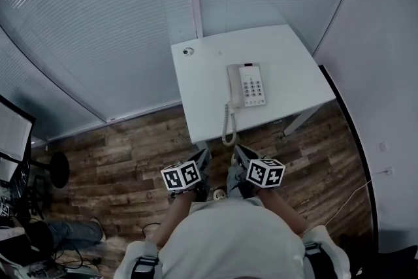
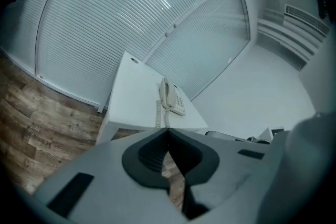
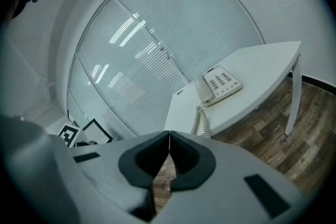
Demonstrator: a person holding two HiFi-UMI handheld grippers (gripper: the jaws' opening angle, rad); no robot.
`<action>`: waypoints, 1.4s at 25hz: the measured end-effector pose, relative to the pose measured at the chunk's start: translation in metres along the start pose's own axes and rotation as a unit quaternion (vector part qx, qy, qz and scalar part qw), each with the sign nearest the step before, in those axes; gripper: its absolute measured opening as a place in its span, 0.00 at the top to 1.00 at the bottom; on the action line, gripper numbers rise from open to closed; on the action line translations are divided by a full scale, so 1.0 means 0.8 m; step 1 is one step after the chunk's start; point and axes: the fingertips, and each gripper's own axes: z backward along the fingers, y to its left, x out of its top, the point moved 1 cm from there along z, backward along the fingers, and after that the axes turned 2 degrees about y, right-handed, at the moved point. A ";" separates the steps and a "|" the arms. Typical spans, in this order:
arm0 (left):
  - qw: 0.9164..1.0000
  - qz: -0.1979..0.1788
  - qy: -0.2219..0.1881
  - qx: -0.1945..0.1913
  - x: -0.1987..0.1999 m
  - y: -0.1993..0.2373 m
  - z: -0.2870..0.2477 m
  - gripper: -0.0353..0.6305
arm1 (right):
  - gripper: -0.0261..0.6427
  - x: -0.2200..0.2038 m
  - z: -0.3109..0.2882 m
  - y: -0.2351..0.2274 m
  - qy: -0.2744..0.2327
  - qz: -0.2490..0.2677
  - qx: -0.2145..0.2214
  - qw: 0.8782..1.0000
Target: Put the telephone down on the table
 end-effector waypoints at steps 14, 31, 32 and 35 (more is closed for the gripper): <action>1.000 -0.006 0.001 -0.006 -0.022 -0.009 0.011 0.91 | 0.93 -0.020 0.019 0.005 0.005 0.003 0.002 1.000; 1.000 -0.004 0.010 -0.015 -0.018 -0.010 0.000 0.91 | 0.93 -0.014 0.012 0.007 0.006 0.016 0.002 1.000; 1.000 -0.004 0.010 -0.015 -0.018 -0.011 -0.001 0.91 | 0.93 -0.013 0.012 0.007 0.006 0.017 0.001 1.000; 1.000 -0.004 0.011 -0.015 -0.018 -0.012 -0.002 0.91 | 0.93 -0.014 0.013 0.004 0.005 0.017 0.000 1.000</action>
